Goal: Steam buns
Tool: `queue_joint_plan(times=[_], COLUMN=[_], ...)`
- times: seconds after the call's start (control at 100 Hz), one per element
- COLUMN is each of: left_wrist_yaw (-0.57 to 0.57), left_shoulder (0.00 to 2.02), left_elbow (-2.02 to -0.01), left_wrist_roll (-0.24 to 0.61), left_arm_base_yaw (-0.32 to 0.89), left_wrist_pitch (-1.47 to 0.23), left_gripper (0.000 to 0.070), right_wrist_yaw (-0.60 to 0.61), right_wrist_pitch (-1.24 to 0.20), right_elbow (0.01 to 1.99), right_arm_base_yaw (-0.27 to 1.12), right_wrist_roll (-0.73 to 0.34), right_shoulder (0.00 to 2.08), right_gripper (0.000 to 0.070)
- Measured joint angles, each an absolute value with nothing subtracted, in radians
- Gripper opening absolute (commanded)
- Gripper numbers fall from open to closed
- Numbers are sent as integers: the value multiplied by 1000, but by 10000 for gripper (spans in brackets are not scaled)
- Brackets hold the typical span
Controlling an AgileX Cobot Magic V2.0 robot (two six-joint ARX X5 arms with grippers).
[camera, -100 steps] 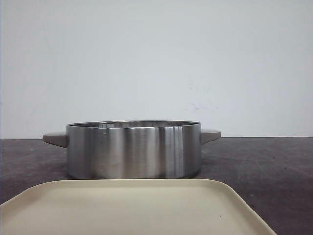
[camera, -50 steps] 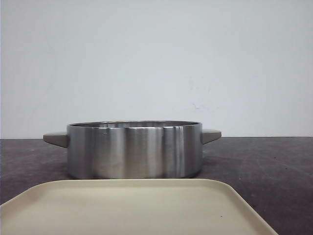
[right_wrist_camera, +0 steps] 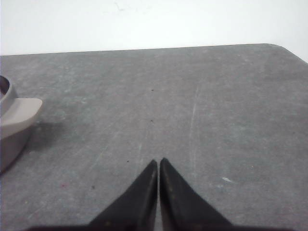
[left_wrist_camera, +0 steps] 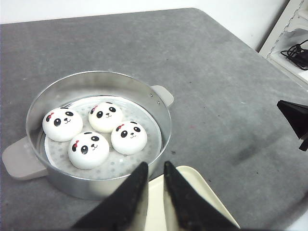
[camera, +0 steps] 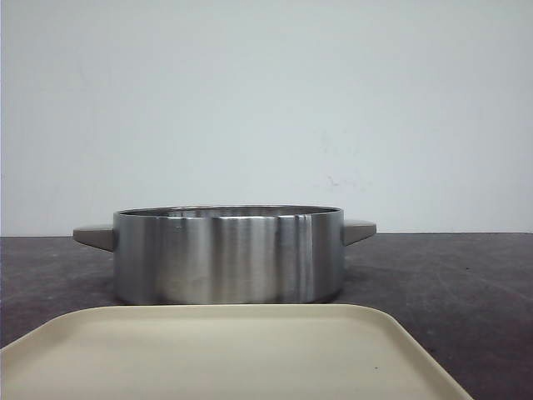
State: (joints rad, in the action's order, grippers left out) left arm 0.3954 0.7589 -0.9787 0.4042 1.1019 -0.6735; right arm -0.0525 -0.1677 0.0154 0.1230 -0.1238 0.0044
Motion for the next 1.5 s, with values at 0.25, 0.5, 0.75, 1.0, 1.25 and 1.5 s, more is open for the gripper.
queue_joint_plan(times=[0.25, 0.5, 0.75, 1.0, 1.25, 1.5], left_wrist_yaw=[395, 395, 395, 374, 139, 108], left_shoulder=[759, 759, 759, 757, 560, 200], left_elbow=[-979, -979, -979, -963, -561, -114], left_wrist_roll=[404, 394, 216, 245, 338, 558], left_arm_base_yaw=[1102, 1102, 1102, 1092, 857, 531], left_wrist_pitch=[-674, -677, -696, -619, -45, -9], left_gripper=[16, 16, 16, 16, 16, 16], right_wrist_yaw=[-52, -52, -52, -52, -52, -52], right_wrist_pitch=[-168, -167, -168, -167, -167, -167], right_elbow=[15, 15, 15, 15, 15, 15], right_arm_base_yaw=[123, 123, 123, 123, 122, 122], right_wrist_roll=[-123, -123, -123, -123, -123, -123], right_shoulder=[4, 4, 4, 4, 4, 4], right_gripper=[7, 7, 7, 7, 7, 7])
